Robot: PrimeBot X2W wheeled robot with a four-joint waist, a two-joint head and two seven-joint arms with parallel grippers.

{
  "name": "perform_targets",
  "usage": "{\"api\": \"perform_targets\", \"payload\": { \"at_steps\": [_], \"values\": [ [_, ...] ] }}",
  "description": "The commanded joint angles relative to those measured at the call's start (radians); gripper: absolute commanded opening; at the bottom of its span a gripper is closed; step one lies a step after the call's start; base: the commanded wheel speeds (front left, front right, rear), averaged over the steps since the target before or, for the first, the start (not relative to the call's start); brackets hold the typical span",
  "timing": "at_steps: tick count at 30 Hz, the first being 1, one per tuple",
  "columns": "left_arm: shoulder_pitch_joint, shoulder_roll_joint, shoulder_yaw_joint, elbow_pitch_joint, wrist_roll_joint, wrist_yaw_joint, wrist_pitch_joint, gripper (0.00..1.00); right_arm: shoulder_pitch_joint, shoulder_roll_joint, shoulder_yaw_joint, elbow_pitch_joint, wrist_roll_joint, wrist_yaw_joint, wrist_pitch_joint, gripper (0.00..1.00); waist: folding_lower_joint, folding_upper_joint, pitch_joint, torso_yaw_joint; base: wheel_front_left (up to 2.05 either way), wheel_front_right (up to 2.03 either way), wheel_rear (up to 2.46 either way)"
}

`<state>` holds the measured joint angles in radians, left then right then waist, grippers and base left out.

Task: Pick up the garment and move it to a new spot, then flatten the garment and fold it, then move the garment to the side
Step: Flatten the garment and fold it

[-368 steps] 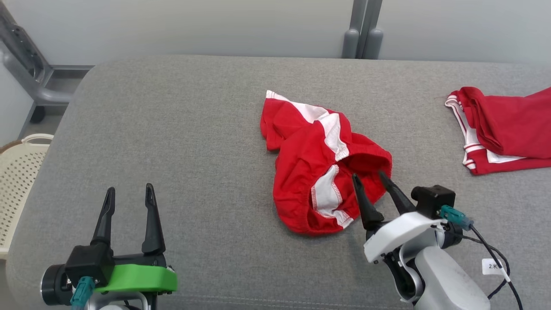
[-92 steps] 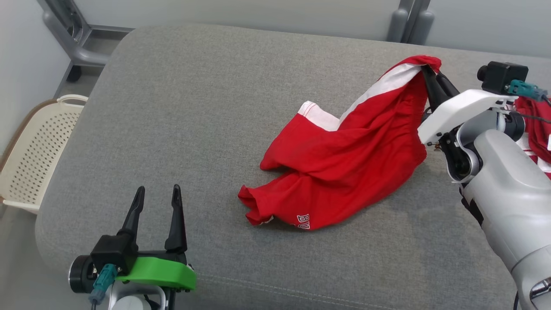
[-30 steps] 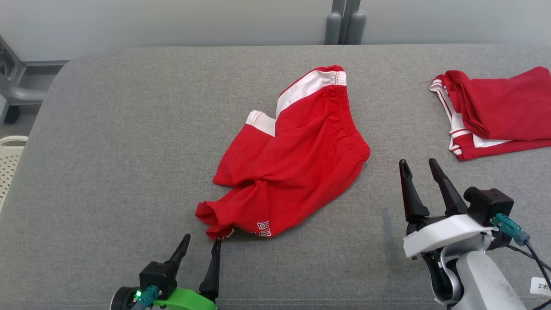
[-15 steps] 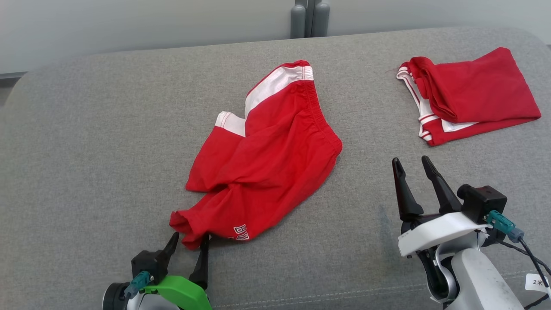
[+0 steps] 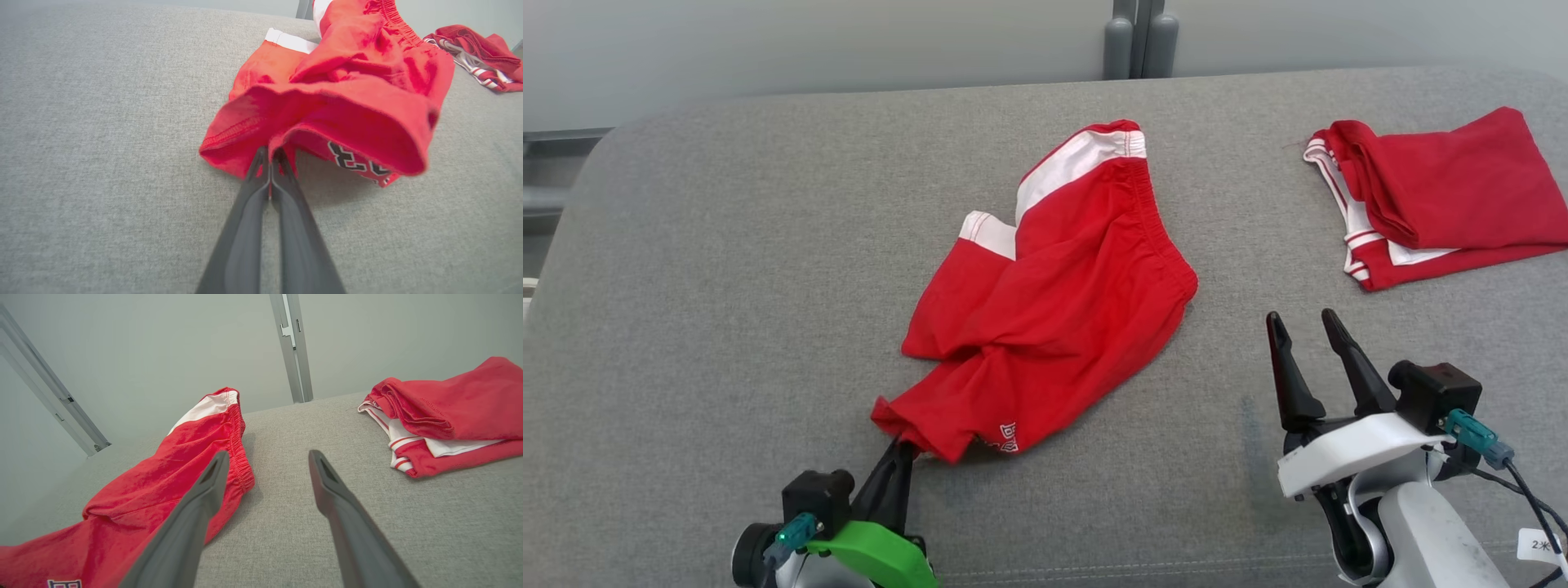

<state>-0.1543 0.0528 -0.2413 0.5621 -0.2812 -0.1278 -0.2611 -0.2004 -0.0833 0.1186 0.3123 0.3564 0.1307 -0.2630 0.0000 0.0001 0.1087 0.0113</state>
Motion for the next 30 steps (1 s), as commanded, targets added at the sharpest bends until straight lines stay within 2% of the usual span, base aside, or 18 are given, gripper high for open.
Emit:
{"api": "perform_targets", "payload": {
  "at_steps": [1,8,18,25,30],
  "values": [
    [0.027,0.023,-0.002,-0.039,-0.007,-0.003,-0.004,0.0,0.014,0.0,-0.003,0.003,0.004,0.0,-0.004,1.0,0.0,-0.0001,-0.012,0.026,0.0,0.0,0.0],
    [0.09,0.079,-0.049,-0.14,-0.039,-0.002,-0.004,0.0,0.026,0.002,-0.003,0.014,0.008,0.0,-0.004,1.0,0.0,-0.0001,-0.026,0.066,0.0,0.0,0.0],
    [0.162,0.154,-0.166,-0.274,-0.091,-0.003,0.026,0.0,0.03,-0.001,-0.016,0.022,0.011,0.0,-0.004,1.0,0.0,-0.0001,-0.03,0.104,0.0,0.0,0.0],
    [0.167,0.192,-0.168,-0.392,-0.088,0.0,0.031,0.0,0.029,-0.003,-0.019,0.027,0.01,0.0,-0.004,1.0,0.0,-0.0001,-0.032,0.117,0.0,0.0,0.0],
    [0.112,0.212,-0.18,-0.454,-0.09,-0.001,0.053,0.0,0.015,-0.008,-0.011,0.035,0.013,0.0,-0.004,1.0,0.0,-0.0001,-0.031,0.106,0.0,0.0,0.0]
  ]
}}
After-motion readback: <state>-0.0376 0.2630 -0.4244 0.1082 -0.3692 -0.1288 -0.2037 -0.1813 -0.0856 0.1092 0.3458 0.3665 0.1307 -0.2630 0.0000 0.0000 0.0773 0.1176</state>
